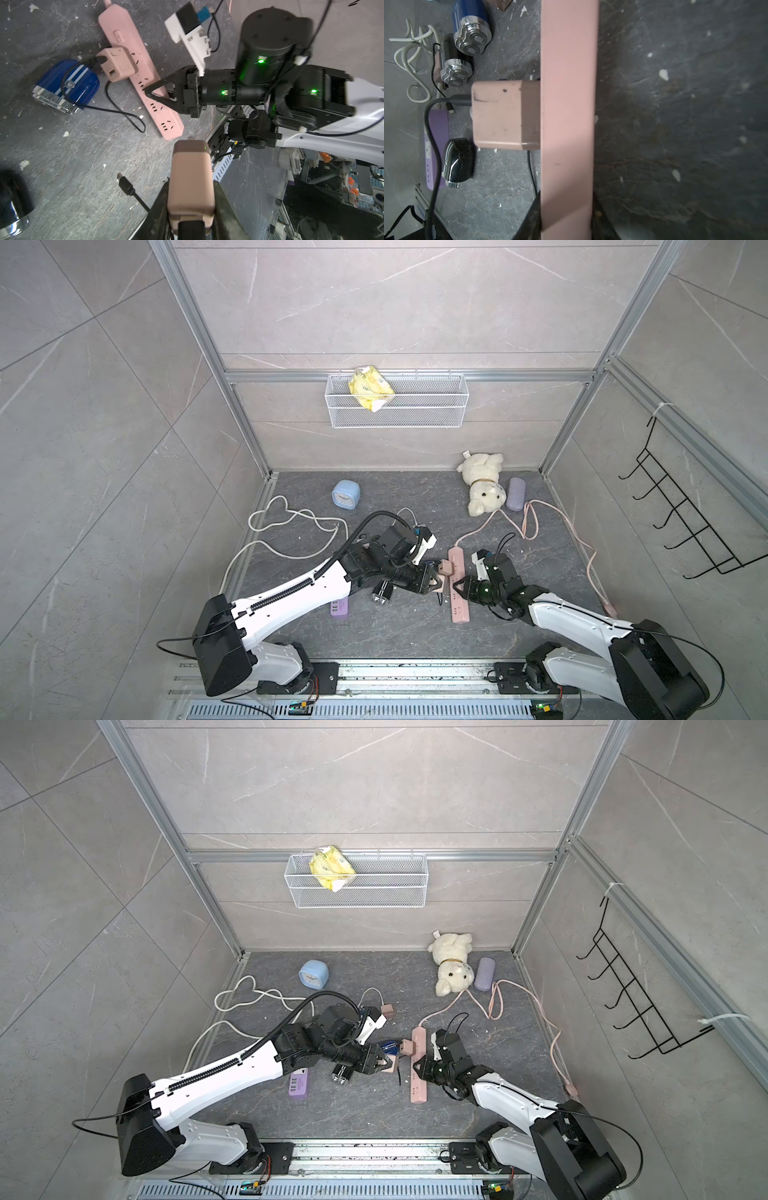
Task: Unplug the electric shaver
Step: Remove the plug from the socket, then place the plug at the center of the board.
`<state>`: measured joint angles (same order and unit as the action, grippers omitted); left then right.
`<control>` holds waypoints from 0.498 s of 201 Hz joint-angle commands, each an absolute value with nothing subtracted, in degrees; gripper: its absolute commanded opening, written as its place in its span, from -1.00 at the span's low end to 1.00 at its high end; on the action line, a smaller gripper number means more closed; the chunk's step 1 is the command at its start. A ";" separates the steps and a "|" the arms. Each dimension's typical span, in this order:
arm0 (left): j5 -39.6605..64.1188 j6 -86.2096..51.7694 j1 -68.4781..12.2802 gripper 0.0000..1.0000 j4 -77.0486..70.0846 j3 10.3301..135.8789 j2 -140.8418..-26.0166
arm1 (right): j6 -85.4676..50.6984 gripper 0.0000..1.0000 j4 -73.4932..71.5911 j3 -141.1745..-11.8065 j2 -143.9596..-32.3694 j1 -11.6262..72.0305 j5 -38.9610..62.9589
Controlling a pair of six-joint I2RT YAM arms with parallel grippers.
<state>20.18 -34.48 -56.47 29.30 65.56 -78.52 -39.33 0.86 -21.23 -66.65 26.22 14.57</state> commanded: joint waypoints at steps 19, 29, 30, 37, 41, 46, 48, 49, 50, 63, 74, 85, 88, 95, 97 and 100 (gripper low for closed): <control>7.48 -32.34 -56.16 -1.00 44.44 69.21 -82.04 | -40.14 -1.00 5.70 -23.92 -64.35 26.39 12.43; 5.85 -32.20 -56.14 -1.00 45.96 69.11 -83.06 | -40.67 -1.00 7.80 -25.08 -65.34 26.36 11.71; 5.83 -32.23 -56.15 -1.00 46.01 69.05 -83.14 | -40.68 -1.00 8.16 -25.24 -65.41 26.32 11.61; 5.84 -32.32 -56.08 -1.00 45.44 68.44 -83.68 | -40.74 -1.00 9.80 -26.01 -66.11 26.39 11.04; 5.97 -32.41 -56.07 -1.00 44.90 68.03 -83.95 | -40.77 -1.00 10.32 -26.37 -66.56 26.36 10.93; 6.08 -32.50 -56.03 -1.00 44.32 67.71 -84.38 | -40.78 -1.00 10.70 -26.68 -66.91 26.39 10.81; 6.22 -32.60 -56.06 -1.00 44.15 67.62 -84.59 | -40.72 -1.00 10.87 -26.82 -66.96 26.33 10.68; 6.27 -32.65 -56.07 -1.00 44.00 67.56 -84.66 | -40.75 -1.00 10.88 -26.86 -67.01 26.30 10.61; 6.39 -32.63 -56.07 -1.00 43.84 67.53 -84.74 | -40.76 -1.00 10.94 -26.88 -67.03 26.29 10.58; 7.36 -32.78 -56.02 -1.00 41.62 66.89 -85.82 | -41.13 -1.00 11.27 -27.07 -66.89 26.34 10.02; 7.73 -32.86 -56.07 -1.00 40.16 66.64 -86.62 | -41.13 -1.00 11.92 -27.63 -66.58 26.30 9.85; 8.40 -33.13 -56.05 -1.00 38.76 66.19 -87.37 | -41.05 -1.00 12.66 -28.09 -66.08 26.37 9.76; 8.52 -33.21 -56.07 -1.00 38.45 66.11 -87.63 | -40.97 -1.00 12.91 -28.19 -65.91 26.37 9.64; 8.90 -33.38 -56.02 -1.00 37.57 65.64 -88.18 | -40.73 -1.00 13.55 -28.63 -65.55 26.31 9.40; 9.10 -33.41 -56.06 -1.00 37.32 65.54 -88.40 | -40.66 -1.00 13.89 -28.76 -65.43 26.31 9.38; 9.33 -33.47 -56.05 -1.00 36.87 65.37 -88.68 | -40.55 -1.00 14.26 -28.96 -65.29 26.28 9.20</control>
